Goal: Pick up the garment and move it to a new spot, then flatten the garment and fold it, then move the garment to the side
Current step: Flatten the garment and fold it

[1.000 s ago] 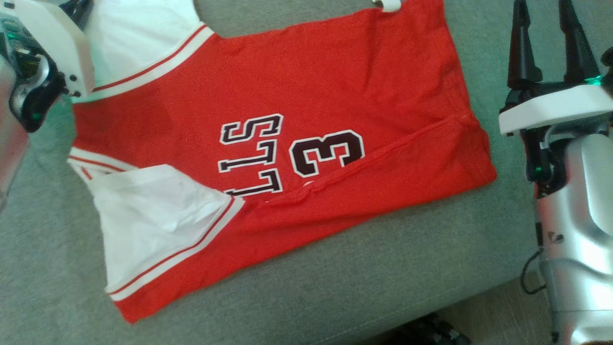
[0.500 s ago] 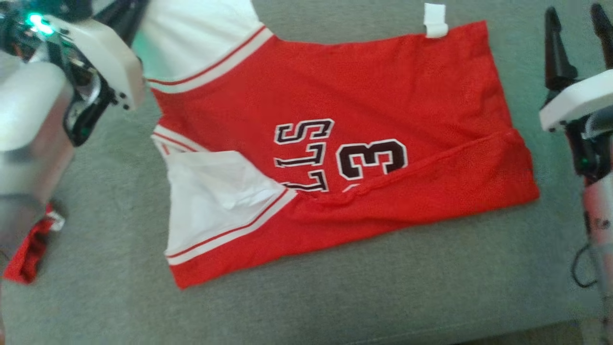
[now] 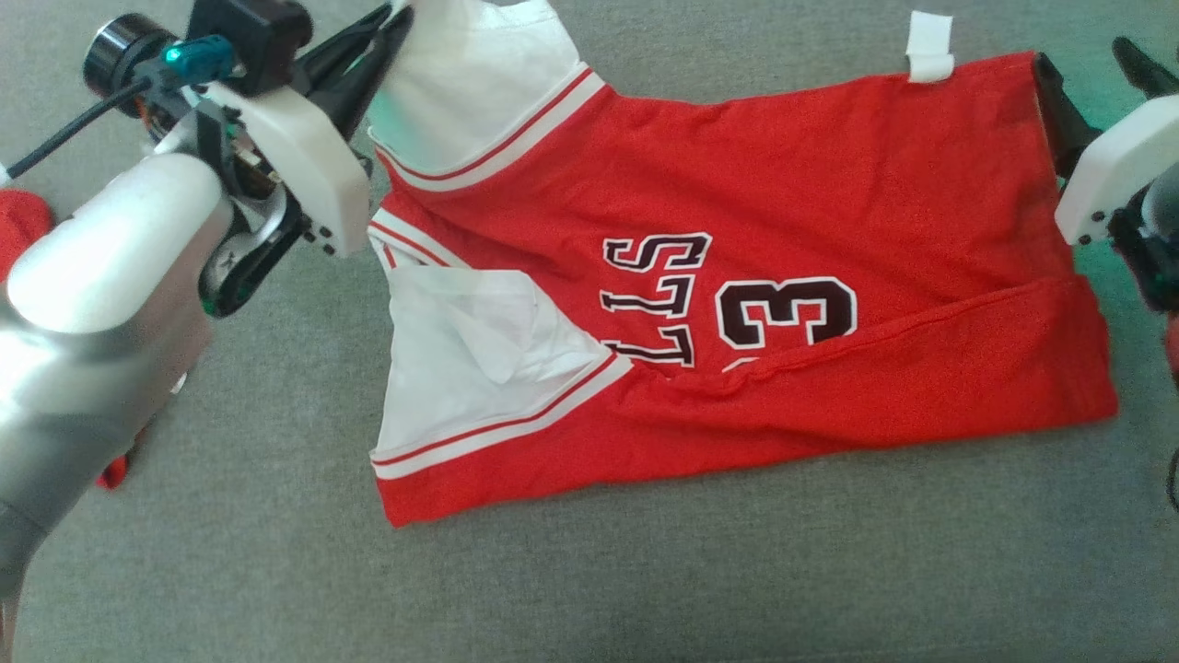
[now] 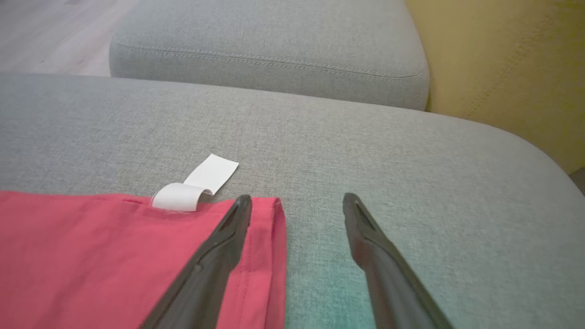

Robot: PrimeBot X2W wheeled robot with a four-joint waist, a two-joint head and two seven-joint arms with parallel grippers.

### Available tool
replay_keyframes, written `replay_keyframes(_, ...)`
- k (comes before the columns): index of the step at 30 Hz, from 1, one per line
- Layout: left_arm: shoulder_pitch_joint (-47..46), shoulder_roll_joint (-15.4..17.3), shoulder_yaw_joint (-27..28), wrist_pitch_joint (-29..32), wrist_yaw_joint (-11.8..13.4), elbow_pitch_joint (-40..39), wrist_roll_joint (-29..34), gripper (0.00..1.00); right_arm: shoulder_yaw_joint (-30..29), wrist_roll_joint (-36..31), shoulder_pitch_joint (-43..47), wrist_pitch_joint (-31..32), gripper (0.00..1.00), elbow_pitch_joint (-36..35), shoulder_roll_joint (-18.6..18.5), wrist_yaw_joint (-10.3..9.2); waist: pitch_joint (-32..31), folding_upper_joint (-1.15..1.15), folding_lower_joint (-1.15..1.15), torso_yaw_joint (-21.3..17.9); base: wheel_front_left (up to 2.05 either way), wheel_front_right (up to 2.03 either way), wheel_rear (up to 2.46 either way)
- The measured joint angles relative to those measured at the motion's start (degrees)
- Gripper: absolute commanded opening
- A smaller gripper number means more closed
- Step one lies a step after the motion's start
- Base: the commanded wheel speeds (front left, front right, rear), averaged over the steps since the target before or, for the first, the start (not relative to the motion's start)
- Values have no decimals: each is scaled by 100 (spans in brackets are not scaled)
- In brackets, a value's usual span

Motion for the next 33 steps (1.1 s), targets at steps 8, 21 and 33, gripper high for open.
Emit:
replay_keyframes(8,-11,-5,-20,91,58,-346,12,0,965,692,-595,355,100,372,-297,0,267,0,0,143,0,0,0)
replay_keyframes(21,-214,-111,-33,96,96,-408,62,0,1894,1549,-1338,991,0,898,-600,0,545,0,0,353,0,0,0)
replay_keyframes(33,-570,-92,81,-98,148,221,82,0,1994,1973,-1602,22,0,1105,-586,0,619,0,0,170,0,0,0)
